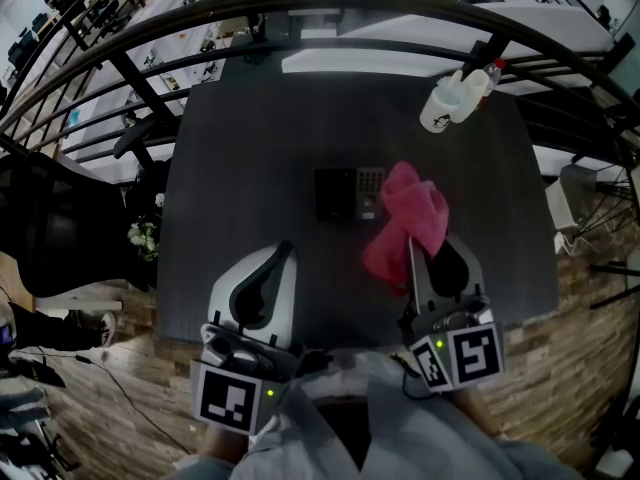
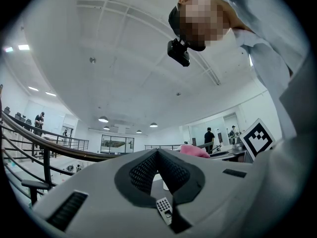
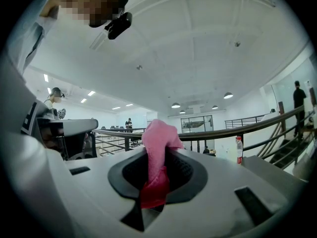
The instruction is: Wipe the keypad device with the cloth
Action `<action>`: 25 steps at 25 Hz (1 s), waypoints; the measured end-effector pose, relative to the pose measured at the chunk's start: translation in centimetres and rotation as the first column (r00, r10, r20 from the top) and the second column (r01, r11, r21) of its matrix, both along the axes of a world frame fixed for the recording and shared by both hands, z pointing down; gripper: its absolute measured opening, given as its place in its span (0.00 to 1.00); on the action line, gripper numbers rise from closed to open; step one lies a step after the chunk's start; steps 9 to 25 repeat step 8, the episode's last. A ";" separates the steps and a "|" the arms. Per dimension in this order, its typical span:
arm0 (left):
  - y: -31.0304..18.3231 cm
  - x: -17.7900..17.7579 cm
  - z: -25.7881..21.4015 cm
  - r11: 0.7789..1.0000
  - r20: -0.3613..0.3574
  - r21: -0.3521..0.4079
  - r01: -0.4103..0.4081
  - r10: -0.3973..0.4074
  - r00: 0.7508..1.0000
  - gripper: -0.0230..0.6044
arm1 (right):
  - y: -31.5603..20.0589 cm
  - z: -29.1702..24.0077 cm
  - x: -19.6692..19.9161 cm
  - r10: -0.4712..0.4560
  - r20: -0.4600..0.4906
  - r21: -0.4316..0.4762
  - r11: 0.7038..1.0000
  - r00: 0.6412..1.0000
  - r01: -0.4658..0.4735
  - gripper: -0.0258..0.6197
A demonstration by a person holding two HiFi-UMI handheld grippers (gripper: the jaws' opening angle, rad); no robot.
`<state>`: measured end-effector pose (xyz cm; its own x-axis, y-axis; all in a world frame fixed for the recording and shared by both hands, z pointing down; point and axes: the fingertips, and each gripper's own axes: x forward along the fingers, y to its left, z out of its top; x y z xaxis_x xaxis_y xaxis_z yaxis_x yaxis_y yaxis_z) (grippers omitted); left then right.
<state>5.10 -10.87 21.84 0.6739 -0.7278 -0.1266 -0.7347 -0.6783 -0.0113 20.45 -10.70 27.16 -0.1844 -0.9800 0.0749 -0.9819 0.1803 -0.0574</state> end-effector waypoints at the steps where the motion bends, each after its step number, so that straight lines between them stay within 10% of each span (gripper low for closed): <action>1: 0.0 0.0 0.0 1.000 0.000 0.000 0.000 0.000 1.000 0.04 | 0.0 0.0 0.0 -0.001 0.000 0.000 1.000 1.000 0.001 0.15; 25: 0.0 0.0 0.2 1.000 -0.001 -0.003 -0.001 0.001 1.000 0.04 | 0.0 0.4 -0.1 -0.010 0.022 -0.007 1.000 1.000 0.010 0.15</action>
